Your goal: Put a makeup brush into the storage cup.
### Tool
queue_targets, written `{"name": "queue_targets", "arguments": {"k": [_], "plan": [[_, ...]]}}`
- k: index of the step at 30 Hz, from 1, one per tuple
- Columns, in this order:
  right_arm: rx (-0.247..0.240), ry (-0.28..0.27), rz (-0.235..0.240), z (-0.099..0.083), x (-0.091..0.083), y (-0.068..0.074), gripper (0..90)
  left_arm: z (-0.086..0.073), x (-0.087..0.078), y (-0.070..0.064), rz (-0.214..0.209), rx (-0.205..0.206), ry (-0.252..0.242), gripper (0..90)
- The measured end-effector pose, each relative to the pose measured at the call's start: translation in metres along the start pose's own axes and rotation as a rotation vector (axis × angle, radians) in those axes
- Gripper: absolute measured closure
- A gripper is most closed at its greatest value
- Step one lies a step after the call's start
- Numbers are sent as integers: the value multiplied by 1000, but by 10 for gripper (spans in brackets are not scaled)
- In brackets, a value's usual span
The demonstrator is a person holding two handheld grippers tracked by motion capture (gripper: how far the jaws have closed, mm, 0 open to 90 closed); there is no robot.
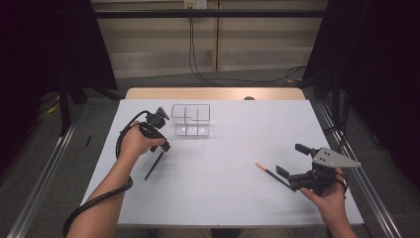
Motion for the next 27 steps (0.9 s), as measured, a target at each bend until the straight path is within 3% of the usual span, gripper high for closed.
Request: {"name": "queue_targets", "arguments": {"k": [9,27], "plan": [[-1,-1,0,0,0,0,0,-4,3,-2,-28,-44,26,518],[-4,1,0,0,0,0,0,-10,13,-3,-34,-61,88,639]]}}
Point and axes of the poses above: each handheld gripper's, and its own axes: x roughly forward along the jaws, z roughly out of its top, y roughly to its left, the point moved 10 cm from there along x, roughly forward along the jaws, and after that the axes turned 12 degrees about -x, right-handed, at the moved point
